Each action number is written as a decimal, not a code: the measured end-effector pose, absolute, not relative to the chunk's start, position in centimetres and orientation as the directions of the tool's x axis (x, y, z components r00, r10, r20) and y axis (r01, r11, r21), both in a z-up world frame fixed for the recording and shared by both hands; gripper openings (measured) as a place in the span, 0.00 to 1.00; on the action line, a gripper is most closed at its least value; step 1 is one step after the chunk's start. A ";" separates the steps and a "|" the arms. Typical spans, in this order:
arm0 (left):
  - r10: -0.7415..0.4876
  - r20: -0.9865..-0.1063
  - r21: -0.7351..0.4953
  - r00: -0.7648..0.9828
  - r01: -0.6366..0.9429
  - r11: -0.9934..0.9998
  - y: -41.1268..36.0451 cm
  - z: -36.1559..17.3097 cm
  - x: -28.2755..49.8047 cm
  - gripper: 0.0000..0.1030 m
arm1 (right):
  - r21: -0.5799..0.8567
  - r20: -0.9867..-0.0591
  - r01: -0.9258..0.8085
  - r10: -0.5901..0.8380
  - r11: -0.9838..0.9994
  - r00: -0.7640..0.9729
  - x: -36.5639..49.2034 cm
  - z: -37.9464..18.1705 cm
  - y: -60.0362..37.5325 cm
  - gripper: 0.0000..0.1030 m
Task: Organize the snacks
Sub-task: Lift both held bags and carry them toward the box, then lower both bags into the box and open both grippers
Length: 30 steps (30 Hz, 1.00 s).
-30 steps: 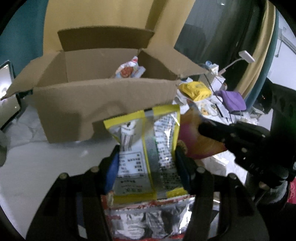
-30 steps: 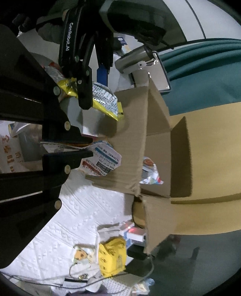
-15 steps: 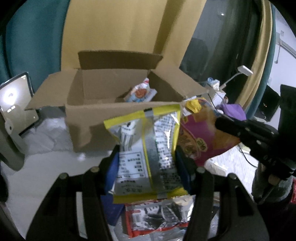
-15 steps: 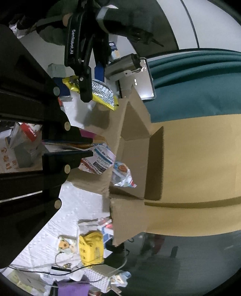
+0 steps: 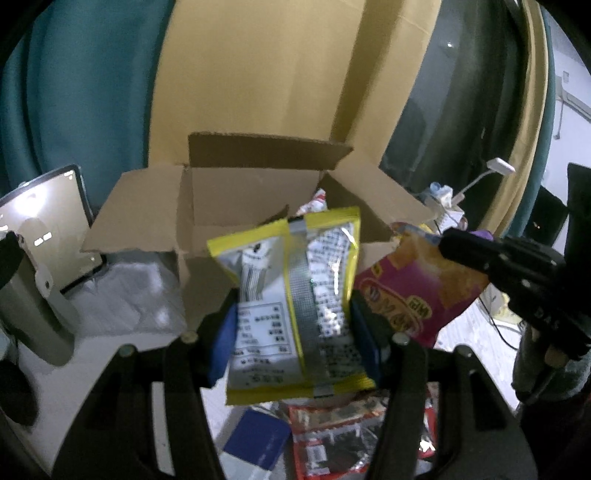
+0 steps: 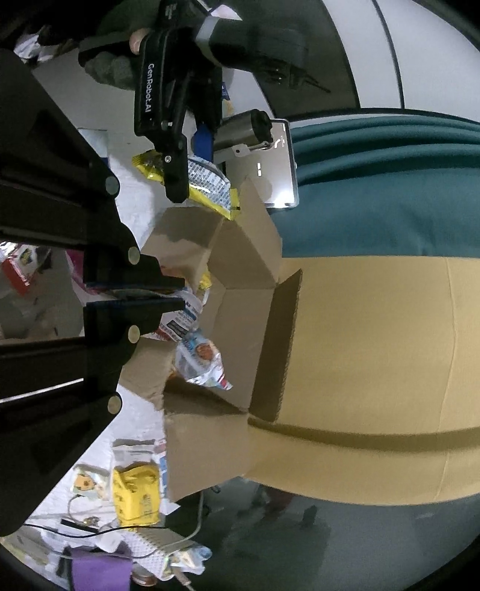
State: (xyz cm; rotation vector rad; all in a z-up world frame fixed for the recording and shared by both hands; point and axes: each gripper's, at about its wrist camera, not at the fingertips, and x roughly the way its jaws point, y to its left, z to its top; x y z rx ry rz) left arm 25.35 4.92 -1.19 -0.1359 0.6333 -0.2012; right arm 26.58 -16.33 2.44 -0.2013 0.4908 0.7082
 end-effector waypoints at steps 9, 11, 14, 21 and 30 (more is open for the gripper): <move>-0.189 -0.551 -0.160 0.813 0.119 0.980 6.7 -0.3 27.2 0.56 | -0.041 -0.475 -0.684 0.588 0.728 0.655 28.2 3.9 -13.8 0.04; -0.179 -0.547 -0.154 0.818 0.111 0.982 7.0 -0.2 27.8 0.56 | -0.046 -0.472 -0.686 0.590 0.726 0.655 28.8 4.1 -13.4 0.04; -0.164 -0.538 -0.143 0.827 0.102 0.984 7.6 0.0 29.0 0.56 | -0.049 -0.465 -0.688 0.593 0.724 0.657 29.8 4.5 -12.8 0.04; -0.151 -0.540 -0.138 0.828 0.090 0.986 8.7 -0.1 32.0 0.56 | -0.043 -0.445 -0.687 0.601 0.726 0.664 32.8 5.3 -12.1 0.04; -0.141 -0.547 -0.130 0.825 0.082 0.988 9.5 -0.6 36.1 0.56 | -0.009 -0.426 -0.674 0.607 0.739 0.671 36.8 5.0 -11.1 0.04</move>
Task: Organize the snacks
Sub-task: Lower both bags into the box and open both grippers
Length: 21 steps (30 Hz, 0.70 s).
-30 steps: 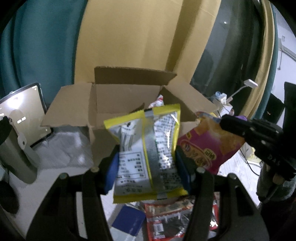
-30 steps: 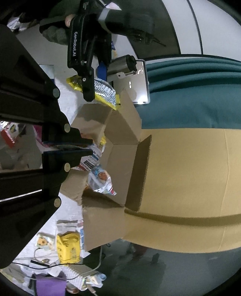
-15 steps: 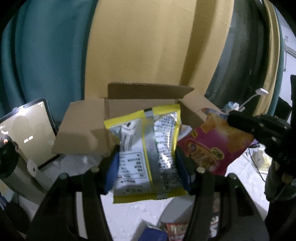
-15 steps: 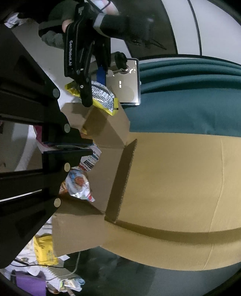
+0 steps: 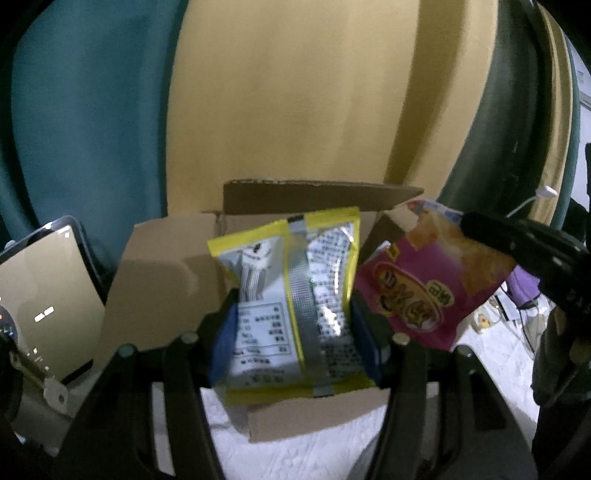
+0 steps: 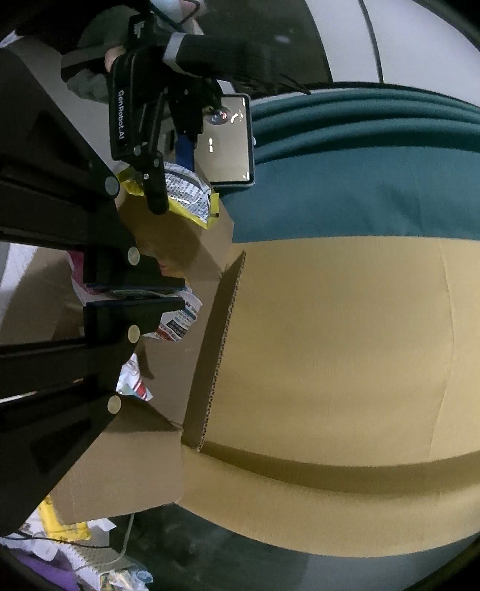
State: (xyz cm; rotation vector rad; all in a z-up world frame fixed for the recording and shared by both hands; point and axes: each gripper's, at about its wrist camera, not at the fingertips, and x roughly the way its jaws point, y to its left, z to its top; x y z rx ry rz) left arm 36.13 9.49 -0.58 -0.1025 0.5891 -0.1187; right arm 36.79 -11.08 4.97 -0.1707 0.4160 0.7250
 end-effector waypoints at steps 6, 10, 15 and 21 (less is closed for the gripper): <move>-0.137 -0.570 -0.134 0.810 0.073 0.988 9.9 -1.4 39.1 0.56 | -0.009 -0.425 -0.670 0.604 0.742 0.674 39.3 4.1 -9.8 0.04; -0.128 -0.581 -0.139 0.804 0.057 0.989 10.3 -1.7 41.0 0.56 | -0.019 -0.435 -0.668 0.596 0.744 0.675 41.3 3.3 -8.6 0.04; -0.132 -0.593 -0.169 0.794 0.038 0.985 10.8 -2.3 42.8 0.63 | -0.002 -0.443 -0.648 0.580 0.762 0.684 44.0 2.5 -7.6 0.04; -0.151 -0.603 -0.193 0.783 0.040 0.980 10.8 -3.1 43.3 0.75 | 0.003 -0.459 -0.622 0.554 0.783 0.695 45.8 1.7 -6.9 0.18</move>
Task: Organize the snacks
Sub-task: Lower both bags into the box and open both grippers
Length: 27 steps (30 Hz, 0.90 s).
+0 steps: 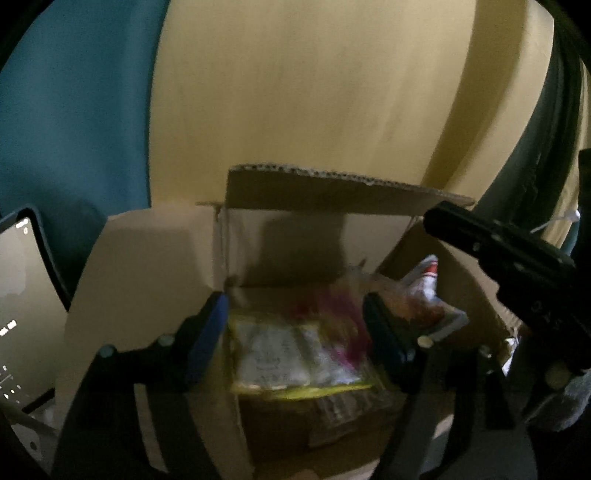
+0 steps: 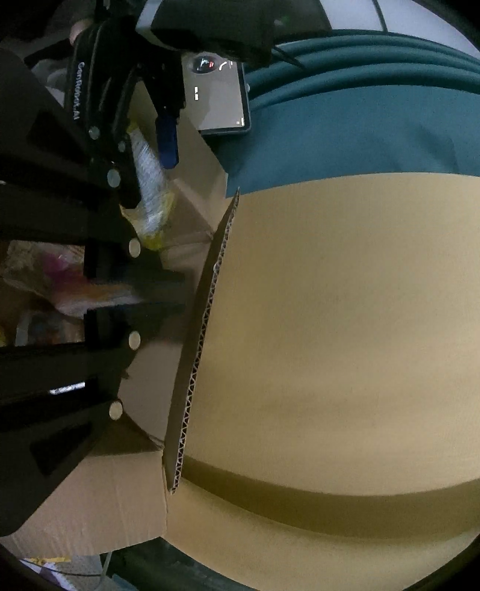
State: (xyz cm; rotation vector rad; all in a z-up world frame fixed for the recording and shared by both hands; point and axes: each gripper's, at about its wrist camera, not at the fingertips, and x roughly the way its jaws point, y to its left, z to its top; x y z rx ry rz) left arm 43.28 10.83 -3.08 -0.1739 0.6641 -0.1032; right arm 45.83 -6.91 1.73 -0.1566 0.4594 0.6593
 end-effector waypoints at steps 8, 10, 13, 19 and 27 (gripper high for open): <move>-0.151 -0.590 -0.190 0.793 0.045 0.981 10.3 -2.4 42.0 0.75 | 0.005 -0.467 -0.621 0.551 0.784 0.692 45.0 1.5 -7.5 0.30; -0.151 -0.586 -0.187 0.796 0.048 0.981 10.2 -2.2 41.6 0.75 | 0.006 -0.467 -0.620 0.551 0.784 0.692 44.5 1.6 -7.7 0.30; -0.150 -0.572 -0.183 0.806 0.053 0.982 9.9 -1.5 40.4 0.76 | 0.003 -0.464 -0.621 0.551 0.784 0.694 43.4 2.2 -8.1 0.31; -0.156 -0.555 -0.177 0.817 0.067 0.982 9.0 -0.5 37.5 0.76 | 0.002 -0.455 -0.615 0.548 0.789 0.702 41.1 3.3 -9.5 0.33; -0.171 -0.548 -0.169 0.819 0.091 0.981 7.4 0.3 33.8 0.76 | -0.002 -0.446 -0.603 0.539 0.798 0.715 37.9 4.2 -11.7 0.36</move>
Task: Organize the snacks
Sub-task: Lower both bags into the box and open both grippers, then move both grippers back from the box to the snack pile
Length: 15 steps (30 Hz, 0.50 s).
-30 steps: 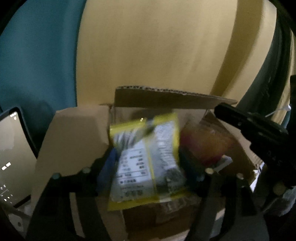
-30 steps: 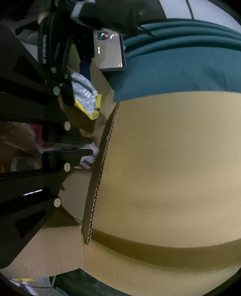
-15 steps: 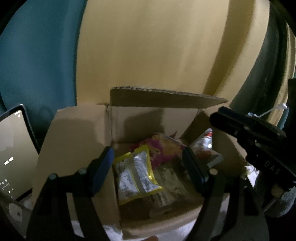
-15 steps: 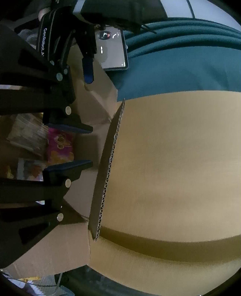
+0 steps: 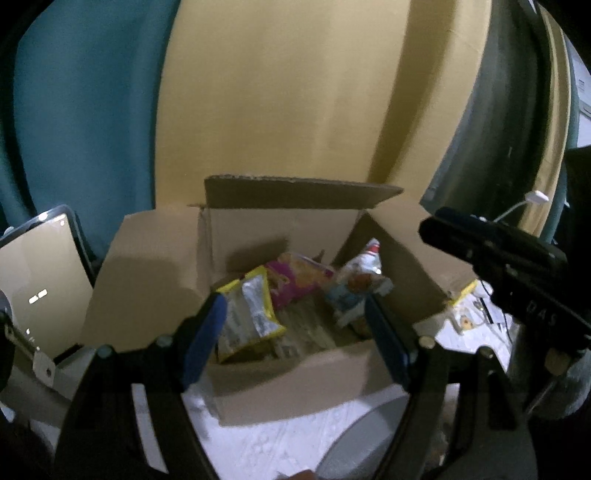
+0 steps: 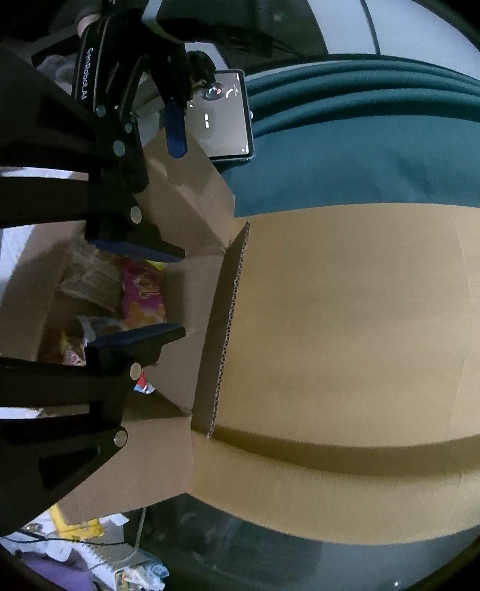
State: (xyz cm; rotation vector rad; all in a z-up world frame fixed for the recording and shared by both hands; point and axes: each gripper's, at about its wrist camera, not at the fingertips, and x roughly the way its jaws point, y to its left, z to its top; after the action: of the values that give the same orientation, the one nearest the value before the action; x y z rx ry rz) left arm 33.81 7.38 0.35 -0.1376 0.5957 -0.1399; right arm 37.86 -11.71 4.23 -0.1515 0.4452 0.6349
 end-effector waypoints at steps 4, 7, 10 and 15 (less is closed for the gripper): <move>-0.177 -0.544 -0.171 0.820 0.098 0.980 6.7 0.6 32.2 0.76 | -0.004 -0.445 -0.598 0.534 0.802 0.719 36.1 4.5 -12.8 0.39; -0.181 -0.542 -0.172 0.821 0.102 0.980 6.1 0.7 30.9 0.76 | -0.002 -0.443 -0.592 0.531 0.806 0.723 34.8 4.7 -13.8 0.41; -0.183 -0.540 -0.175 0.822 0.103 0.979 5.7 0.6 29.7 0.76 | -0.001 -0.442 -0.586 0.525 0.810 0.727 33.5 4.7 -14.6 0.44; -0.182 -0.544 -0.184 0.819 0.095 0.978 5.1 0.0 27.4 0.76 | 0.005 -0.452 -0.580 0.519 0.815 0.725 31.5 4.2 -16.0 0.48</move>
State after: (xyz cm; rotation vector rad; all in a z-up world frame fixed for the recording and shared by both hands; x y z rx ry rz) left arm 27.39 5.14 -0.02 -0.1508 0.5938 -0.1483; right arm 31.51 -15.97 4.18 -0.1399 0.4556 0.6084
